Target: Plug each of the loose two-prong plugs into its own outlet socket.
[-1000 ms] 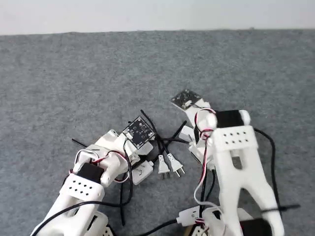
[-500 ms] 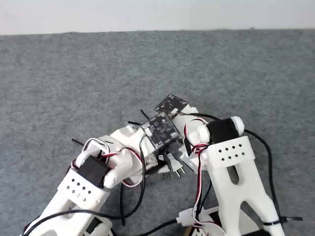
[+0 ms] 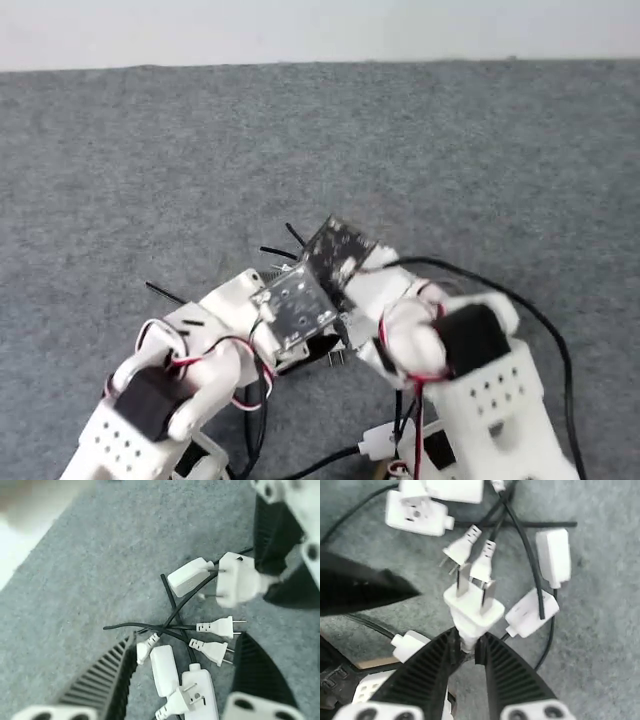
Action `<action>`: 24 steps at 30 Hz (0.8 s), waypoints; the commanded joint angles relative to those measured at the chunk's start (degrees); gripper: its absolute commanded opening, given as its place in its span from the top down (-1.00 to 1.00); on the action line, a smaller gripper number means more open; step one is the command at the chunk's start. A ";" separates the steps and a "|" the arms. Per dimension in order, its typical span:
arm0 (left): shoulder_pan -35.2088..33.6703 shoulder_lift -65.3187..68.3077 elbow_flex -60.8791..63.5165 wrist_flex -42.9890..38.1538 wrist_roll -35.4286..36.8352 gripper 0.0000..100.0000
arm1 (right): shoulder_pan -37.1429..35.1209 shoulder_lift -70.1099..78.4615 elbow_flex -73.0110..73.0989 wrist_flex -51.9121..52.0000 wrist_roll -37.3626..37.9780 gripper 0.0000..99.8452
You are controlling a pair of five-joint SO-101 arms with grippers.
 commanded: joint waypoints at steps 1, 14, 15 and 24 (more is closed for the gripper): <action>0.18 -6.07 -0.13 0.88 0.18 0.40 | -3.56 -4.44 1.05 2.24 -1.05 0.98; 0.18 -17.58 -0.40 4.13 0.26 0.40 | -4.70 -6.73 0.97 2.15 2.02 0.98; 0.18 -17.58 -0.31 3.96 0.26 0.40 | -4.88 -6.73 0.97 2.07 2.46 0.98; -0.18 -17.67 1.89 2.73 0.09 0.40 | -16.04 -6.73 1.05 2.15 0.35 0.98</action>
